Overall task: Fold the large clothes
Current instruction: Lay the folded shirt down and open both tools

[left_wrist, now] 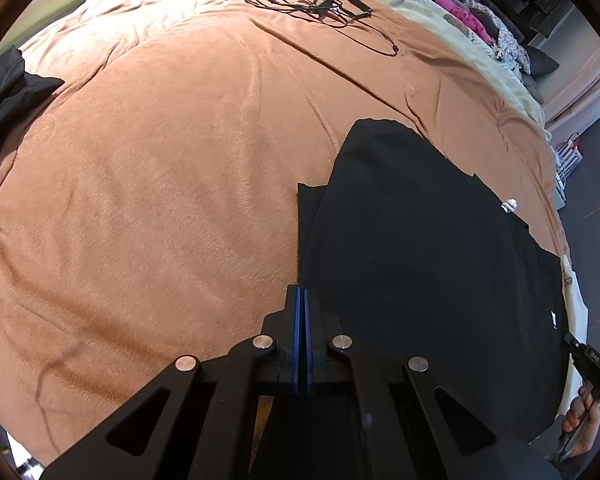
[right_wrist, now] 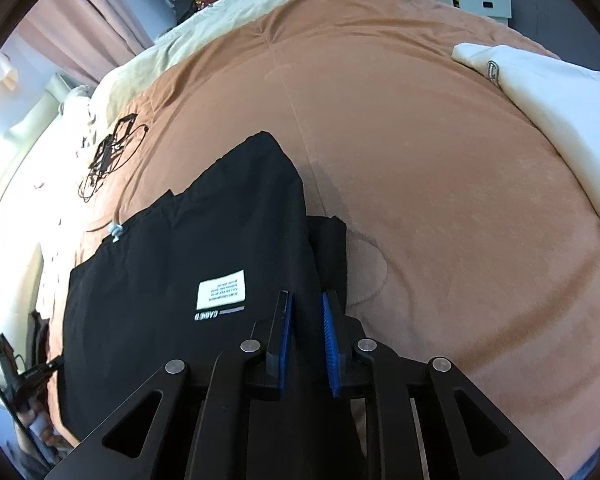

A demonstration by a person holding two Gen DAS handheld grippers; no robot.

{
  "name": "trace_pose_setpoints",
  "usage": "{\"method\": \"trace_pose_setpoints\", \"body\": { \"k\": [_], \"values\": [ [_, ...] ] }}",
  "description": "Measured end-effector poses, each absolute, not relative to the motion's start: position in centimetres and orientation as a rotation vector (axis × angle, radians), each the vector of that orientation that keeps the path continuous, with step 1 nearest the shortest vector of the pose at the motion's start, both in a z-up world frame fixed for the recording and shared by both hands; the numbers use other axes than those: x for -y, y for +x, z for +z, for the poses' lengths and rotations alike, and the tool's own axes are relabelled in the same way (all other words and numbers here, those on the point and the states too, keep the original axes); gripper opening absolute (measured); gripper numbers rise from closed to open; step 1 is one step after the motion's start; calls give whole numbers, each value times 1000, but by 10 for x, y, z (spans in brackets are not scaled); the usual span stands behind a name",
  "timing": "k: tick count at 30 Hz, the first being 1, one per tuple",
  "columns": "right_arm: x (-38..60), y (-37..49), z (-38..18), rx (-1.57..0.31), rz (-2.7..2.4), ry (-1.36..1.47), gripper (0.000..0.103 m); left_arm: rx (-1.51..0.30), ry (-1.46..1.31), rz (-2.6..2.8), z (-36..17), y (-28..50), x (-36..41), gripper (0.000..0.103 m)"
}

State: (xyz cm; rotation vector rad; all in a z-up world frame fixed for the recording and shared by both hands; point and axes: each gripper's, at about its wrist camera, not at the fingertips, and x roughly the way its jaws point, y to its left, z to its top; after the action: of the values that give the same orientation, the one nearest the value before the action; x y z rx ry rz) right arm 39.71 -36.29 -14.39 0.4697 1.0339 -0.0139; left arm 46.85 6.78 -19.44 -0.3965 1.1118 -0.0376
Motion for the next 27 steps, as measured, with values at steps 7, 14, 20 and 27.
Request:
{"method": "trace_pose_setpoints", "body": {
  "k": [7,14,20,27],
  "values": [
    [355,394,-140,-1019,16,427,4,-1109,-431,-33,-199,469,-71,5],
    [353,410,-144,-1022,-4,425,4,-1096,-489,-60,-194,469,-77,5],
    [354,399,-144,-1036,-26,403,5,-1097,-588,-97,-187,456,-93,6],
    [360,370,-119,-978,-76,449,48,-1044,-645,-97,-184,425,-108,77]
  ]
}}
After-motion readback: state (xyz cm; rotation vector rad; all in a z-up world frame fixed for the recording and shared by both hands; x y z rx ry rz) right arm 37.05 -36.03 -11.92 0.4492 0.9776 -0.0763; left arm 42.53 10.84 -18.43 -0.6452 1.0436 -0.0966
